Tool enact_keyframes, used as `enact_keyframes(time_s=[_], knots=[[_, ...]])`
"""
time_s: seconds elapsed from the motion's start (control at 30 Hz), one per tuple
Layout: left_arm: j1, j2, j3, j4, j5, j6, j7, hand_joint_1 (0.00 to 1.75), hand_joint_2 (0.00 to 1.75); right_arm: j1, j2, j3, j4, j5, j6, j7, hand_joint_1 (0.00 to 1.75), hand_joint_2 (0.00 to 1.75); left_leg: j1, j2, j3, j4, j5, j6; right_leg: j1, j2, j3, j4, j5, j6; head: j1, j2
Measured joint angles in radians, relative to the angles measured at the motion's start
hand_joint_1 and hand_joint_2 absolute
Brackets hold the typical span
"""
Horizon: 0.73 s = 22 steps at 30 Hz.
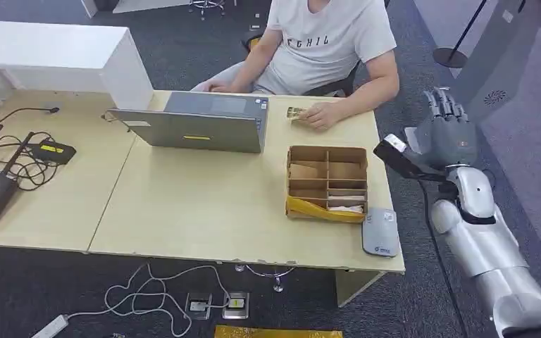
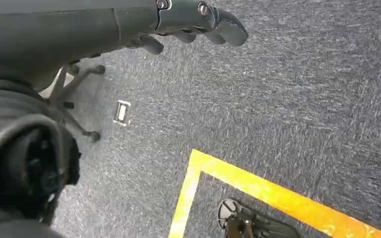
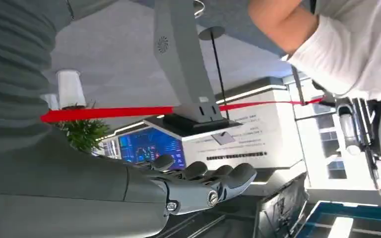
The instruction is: Pass the card to the sensor for recognition and then transmit it.
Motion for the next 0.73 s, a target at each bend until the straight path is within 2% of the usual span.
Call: enact_keyframes(time_s=[0.1,0.27,0.4,0.5,0.67,0.73], knots=[[-0.001,0.0,0.0,0.0,0.001,0.0,0.0,0.0,0.0,-0.019,-0.016,-0.02,0.022,-0.016,0.002,-0.023,0.0,1.75,0.0,0.001,0.0,0.0,0.0,0.0,0.0,0.001,0.0,0.0,0.0,0.0,0.0,0.0],[-0.001,0.0,0.0,0.0,0.001,0.0,0.0,0.0,0.0,-0.029,-0.029,-0.044,0.04,-0.025,-0.002,-0.025,0.0,1.75,0.0,0.0,0.0,0.0,0.0,0.0,0.0,0.001,0.0,0.0,0.0,0.0,-0.001,0.0],[-0.001,0.0,0.0,0.0,0.002,-0.003,-0.001,0.0,0.0,-0.034,-0.051,-0.064,0.053,-0.06,-0.045,-0.038,0.0,1.75,0.0,0.0,0.0,0.0,0.0,0.0,0.0,0.0,-0.001,0.0,0.0,0.0,-0.001,0.0],[-0.001,0.0,0.0,0.0,0.002,-0.008,-0.001,0.0,0.0,-0.059,-0.09,-0.093,0.083,-0.111,-0.052,-0.075,0.0,1.75,0.0,0.0,0.0,0.001,0.0,0.0,0.0,0.001,-0.002,0.0,0.0,0.0,-0.001,0.0],[0.003,0.004,0.0,0.0,0.001,-0.011,-0.003,0.0,0.0,-0.147,-0.218,-0.154,0.239,-0.253,-0.048,-0.145,0.0,1.75,-0.002,-0.005,-0.003,0.001,0.0,0.0,-0.002,-0.005,-0.003,-0.001,0.0,0.0,-0.001,0.0],[0.006,0.008,-0.003,0.0,0.002,-0.01,-0.003,0.0,0.0,-0.169,-0.265,-0.18,0.32,-0.276,-0.066,-0.149,0.0,1.75,-0.002,-0.004,-0.004,0.001,0.0,0.001,-0.002,-0.004,-0.003,-0.001,0.0,0.0,-0.002,0.0]])
